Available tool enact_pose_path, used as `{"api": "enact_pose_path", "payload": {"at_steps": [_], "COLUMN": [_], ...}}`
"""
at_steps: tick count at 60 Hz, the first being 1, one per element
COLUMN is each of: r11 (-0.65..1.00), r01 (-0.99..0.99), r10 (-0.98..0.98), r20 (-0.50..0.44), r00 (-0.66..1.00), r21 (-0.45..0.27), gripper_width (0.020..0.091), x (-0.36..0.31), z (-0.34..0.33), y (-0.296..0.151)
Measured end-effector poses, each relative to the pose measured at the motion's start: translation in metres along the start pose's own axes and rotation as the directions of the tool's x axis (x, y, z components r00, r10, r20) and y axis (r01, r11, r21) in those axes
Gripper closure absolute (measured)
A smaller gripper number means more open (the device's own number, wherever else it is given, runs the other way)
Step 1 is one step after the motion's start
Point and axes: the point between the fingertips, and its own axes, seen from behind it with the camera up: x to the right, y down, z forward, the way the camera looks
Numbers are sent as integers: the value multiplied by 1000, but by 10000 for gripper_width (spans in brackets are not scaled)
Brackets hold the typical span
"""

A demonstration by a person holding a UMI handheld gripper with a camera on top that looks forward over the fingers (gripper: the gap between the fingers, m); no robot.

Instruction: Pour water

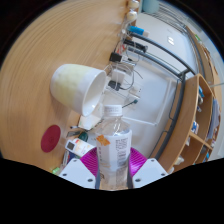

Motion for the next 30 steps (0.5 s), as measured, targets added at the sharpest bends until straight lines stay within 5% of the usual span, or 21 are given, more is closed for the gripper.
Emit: {"api": "enact_pose_path", "payload": {"at_steps": [14, 30], "r11": [976, 996], "r01": [217, 87], "r10": [-217, -87], "r20": [-26, -3], "r00": [976, 996], "r21": [-1, -4], "gripper_width": [733, 733], "x": [5, 1], "z": [6, 3], "y": [-17, -11]}}
